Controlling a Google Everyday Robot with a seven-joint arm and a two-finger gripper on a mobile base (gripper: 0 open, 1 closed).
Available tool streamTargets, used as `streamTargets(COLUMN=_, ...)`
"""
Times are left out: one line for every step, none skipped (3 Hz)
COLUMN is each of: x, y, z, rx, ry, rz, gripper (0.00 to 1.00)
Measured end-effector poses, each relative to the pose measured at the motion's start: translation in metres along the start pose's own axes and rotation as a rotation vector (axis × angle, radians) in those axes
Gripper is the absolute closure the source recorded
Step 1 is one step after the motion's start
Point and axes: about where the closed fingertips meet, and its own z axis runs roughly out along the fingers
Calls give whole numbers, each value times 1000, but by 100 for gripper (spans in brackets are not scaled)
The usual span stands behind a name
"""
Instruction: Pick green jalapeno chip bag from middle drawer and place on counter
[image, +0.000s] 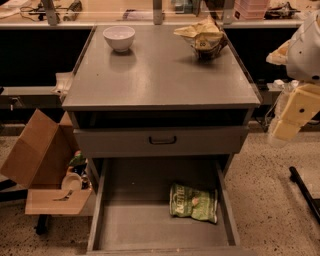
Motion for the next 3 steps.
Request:
streamTargets(x=0, y=0, z=0, rx=0, ry=0, rz=0, gripper=0)
streamTargets(x=-6, y=12, z=23, rx=-18, ry=-33, rz=-22, gripper=0)
streamTargets(x=-12, y=37, z=76, rx=-70, ry=-107, rz=-33, gripper=0)
